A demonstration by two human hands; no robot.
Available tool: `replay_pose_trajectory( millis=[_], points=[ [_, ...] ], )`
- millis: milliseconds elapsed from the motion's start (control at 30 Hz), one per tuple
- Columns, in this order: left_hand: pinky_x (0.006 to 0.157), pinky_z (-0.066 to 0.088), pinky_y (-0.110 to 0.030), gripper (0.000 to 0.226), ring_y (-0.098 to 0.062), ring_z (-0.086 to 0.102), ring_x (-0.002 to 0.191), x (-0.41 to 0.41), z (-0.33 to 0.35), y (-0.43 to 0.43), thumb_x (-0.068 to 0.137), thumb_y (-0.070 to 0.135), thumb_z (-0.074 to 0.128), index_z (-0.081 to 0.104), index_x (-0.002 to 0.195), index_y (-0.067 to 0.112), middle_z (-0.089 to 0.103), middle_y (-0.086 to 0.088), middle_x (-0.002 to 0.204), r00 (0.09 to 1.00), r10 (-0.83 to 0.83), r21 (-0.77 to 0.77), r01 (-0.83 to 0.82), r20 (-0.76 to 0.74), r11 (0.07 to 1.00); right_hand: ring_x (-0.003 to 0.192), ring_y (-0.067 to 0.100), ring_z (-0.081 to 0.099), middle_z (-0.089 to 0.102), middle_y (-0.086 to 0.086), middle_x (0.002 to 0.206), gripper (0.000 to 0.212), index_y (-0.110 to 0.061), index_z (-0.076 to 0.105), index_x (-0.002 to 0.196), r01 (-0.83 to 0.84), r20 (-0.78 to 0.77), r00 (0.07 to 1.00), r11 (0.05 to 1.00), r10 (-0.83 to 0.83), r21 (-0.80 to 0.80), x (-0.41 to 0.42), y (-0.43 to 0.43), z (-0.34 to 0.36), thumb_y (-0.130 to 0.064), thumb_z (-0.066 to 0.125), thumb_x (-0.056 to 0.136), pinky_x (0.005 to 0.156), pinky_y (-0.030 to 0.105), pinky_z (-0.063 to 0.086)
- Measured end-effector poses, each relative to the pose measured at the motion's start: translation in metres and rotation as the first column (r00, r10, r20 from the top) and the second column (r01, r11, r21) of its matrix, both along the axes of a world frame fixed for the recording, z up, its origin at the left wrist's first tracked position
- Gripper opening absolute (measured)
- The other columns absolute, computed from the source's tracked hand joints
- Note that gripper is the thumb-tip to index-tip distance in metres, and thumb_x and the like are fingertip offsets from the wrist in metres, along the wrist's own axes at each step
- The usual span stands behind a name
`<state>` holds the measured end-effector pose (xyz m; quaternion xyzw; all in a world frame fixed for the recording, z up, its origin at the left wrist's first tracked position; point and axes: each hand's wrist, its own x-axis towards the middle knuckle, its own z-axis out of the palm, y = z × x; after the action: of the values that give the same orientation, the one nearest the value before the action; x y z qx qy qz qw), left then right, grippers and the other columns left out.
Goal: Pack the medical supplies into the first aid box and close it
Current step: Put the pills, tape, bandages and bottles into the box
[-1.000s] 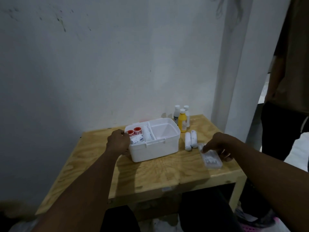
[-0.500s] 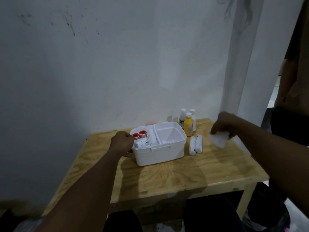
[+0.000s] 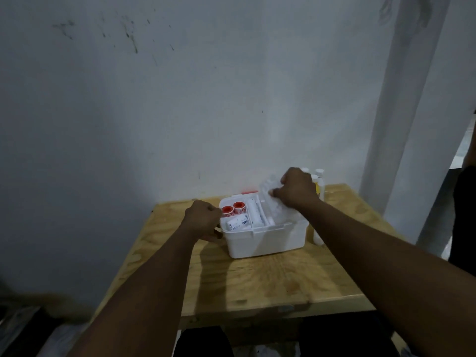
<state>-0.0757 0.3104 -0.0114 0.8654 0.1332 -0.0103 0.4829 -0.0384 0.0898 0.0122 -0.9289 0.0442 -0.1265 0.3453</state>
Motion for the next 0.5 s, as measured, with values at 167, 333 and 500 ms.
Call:
replay_pose_trajectory(
  millis=[167, 333, 500],
  points=[
    [0.067, 0.064, -0.054, 0.018, -0.038, 0.077, 0.064, 0.005, 0.000, 0.001, 0.095, 0.014, 0.059, 0.068, 0.098, -0.001, 0.076, -0.021, 0.088, 1.000, -0.006, -0.033, 0.005, -0.023, 0.999, 0.111, 0.034, 0.060, 0.062, 0.017, 0.120, 0.060, -0.004, 0.055, 0.115, -0.054, -0.157, 0.987, 0.978, 0.022, -0.203, -0.001, 0.011, -0.013, -0.034, 0.084, 0.071, 0.075, 0.032, 0.043],
    [0.067, 0.064, -0.055, 0.018, -0.040, 0.077, 0.065, 0.007, 0.001, 0.002, 0.095, 0.014, 0.059, 0.068, 0.098, -0.001, 0.076, -0.022, 0.089, 0.999, -0.007, -0.033, 0.006, -0.034, 0.999, 0.108, 0.029, 0.064, 0.066, 0.013, 0.116, 0.057, -0.005, 0.058, 0.115, -0.120, -0.278, 0.960, 0.946, 0.032, -0.303, 0.000, 0.016, -0.021, -0.029, 0.085, 0.070, 0.072, 0.031, 0.046],
    [0.067, 0.064, -0.055, 0.018, -0.040, 0.077, 0.065, 0.010, 0.001, 0.003, 0.095, 0.015, 0.060, 0.068, 0.099, -0.001, 0.076, -0.022, 0.090, 0.999, -0.004, -0.029, 0.003, -0.048, 1.000, 0.090, 0.024, 0.061, 0.065, 0.011, 0.102, 0.042, -0.003, 0.062, 0.112, -0.192, -0.399, 0.916, 0.921, 0.044, -0.339, 0.004, 0.018, -0.027, -0.020, 0.078, 0.077, 0.066, 0.030, 0.044]
  ],
)
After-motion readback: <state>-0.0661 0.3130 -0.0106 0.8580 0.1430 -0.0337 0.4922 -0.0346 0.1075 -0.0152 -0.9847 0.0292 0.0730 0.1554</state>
